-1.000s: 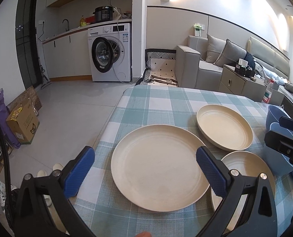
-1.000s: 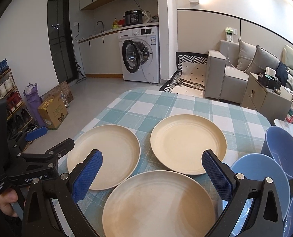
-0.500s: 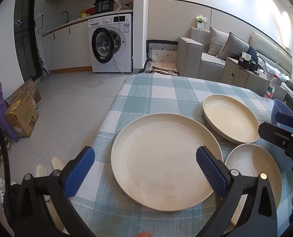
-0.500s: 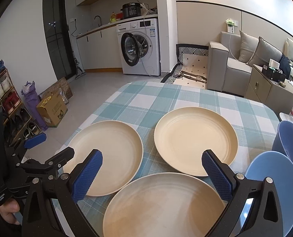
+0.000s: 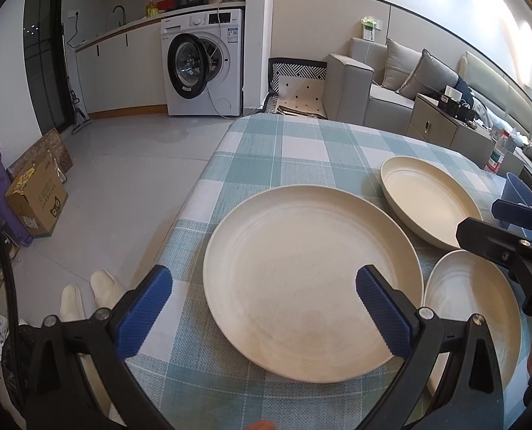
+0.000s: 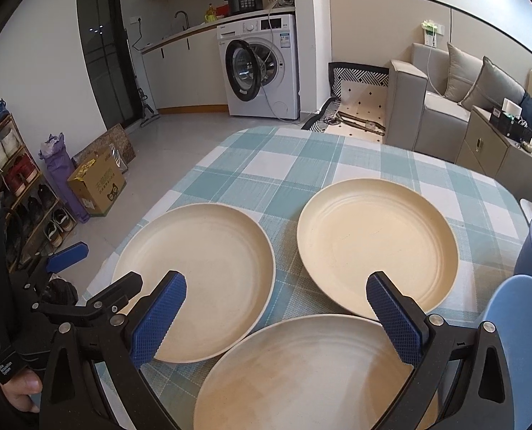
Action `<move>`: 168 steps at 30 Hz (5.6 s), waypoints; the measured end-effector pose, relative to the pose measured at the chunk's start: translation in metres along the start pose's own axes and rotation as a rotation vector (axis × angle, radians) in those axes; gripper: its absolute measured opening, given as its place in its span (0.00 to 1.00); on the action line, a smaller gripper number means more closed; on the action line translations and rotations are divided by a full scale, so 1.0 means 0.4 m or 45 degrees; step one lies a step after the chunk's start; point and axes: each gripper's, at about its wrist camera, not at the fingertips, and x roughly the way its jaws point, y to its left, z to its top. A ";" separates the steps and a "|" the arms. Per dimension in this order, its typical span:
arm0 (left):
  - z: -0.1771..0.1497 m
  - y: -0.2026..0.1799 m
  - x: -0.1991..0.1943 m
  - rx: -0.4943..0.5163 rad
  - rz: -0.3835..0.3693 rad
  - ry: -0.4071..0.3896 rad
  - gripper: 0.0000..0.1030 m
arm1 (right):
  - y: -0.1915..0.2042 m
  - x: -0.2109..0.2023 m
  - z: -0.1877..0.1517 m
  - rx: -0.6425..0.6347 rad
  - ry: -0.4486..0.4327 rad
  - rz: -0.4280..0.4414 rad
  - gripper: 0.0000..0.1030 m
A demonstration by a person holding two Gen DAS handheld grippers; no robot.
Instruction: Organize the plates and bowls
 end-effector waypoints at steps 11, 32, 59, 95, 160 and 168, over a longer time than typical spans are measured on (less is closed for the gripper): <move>-0.015 0.014 0.029 -0.014 -0.016 0.049 0.98 | 0.005 0.077 0.001 0.017 0.086 0.054 1.00; -0.029 0.025 0.057 -0.018 -0.061 0.115 0.72 | 0.020 0.154 -0.017 0.007 0.213 0.124 0.74; -0.039 0.070 0.078 -0.064 -0.036 0.156 0.41 | 0.031 0.199 -0.032 -0.017 0.274 0.116 0.40; -0.027 0.071 0.038 -0.045 -0.008 0.092 0.35 | 0.047 0.150 -0.026 -0.098 0.154 0.082 0.39; 0.007 -0.069 -0.140 0.147 -0.123 -0.090 0.34 | -0.013 -0.199 -0.102 0.024 -0.148 -0.045 0.39; 0.001 -0.096 -0.145 0.182 -0.144 -0.084 0.34 | -0.027 -0.225 -0.129 0.056 -0.154 -0.063 0.39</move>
